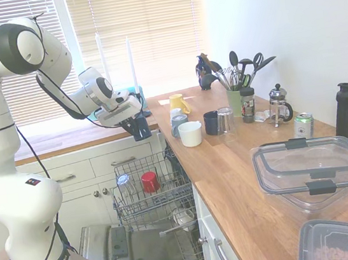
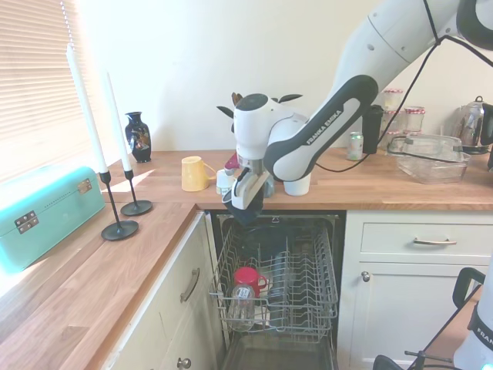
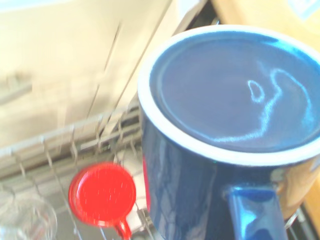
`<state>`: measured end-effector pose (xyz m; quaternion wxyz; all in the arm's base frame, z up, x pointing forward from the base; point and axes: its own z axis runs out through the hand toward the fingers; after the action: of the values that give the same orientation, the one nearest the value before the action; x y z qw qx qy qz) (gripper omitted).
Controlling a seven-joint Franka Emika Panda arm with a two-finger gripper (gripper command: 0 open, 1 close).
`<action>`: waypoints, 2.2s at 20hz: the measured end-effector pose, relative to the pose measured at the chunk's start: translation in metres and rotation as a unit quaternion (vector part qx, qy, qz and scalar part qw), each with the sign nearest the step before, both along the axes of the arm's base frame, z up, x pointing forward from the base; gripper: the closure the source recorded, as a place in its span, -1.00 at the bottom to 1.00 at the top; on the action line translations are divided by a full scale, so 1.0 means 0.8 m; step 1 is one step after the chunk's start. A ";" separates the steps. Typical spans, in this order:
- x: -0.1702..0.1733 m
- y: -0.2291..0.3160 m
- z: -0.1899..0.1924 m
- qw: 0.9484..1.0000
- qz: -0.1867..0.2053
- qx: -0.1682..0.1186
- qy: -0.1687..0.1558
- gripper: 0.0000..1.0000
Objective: Unload a mug from dishwasher
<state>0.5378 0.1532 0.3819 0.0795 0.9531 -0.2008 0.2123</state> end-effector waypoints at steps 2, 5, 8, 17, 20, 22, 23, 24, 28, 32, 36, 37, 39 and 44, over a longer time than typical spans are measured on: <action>0.003 0.000 0.013 1.000 -0.006 0.006 -0.005 1.00; 0.002 -0.003 0.028 1.000 -0.014 0.013 -0.009 1.00; -0.002 -0.014 0.043 0.999 -0.023 0.020 -0.016 1.00; -0.043 -0.068 0.061 0.996 -0.071 0.051 -0.019 1.00; -0.056 -0.089 0.058 0.993 -0.092 0.065 -0.022 1.00; -0.064 -0.109 0.051 0.991 -0.109 0.075 -0.023 1.00; -0.067 -0.119 0.047 0.990 -0.118 0.078 -0.024 1.00; -0.069 -0.128 0.044 0.988 -0.126 0.083 -0.025 1.00; -0.077 -0.165 0.036 0.983 -0.150 0.098 -0.028 1.00; -0.081 -0.215 0.033 0.978 -0.175 0.111 -0.028 1.00; -0.086 -0.258 0.038 0.973 -0.193 0.120 -0.031 1.00; -0.086 -0.265 0.038 0.973 -0.196 0.121 -0.031 1.00; -0.088 -0.275 0.038 0.972 -0.200 0.123 -0.030 1.00; -0.099 -0.308 0.028 0.968 -0.214 0.127 -0.024 1.00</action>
<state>0.4588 -0.0928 0.4043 -0.0035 0.8848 -0.4274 0.1856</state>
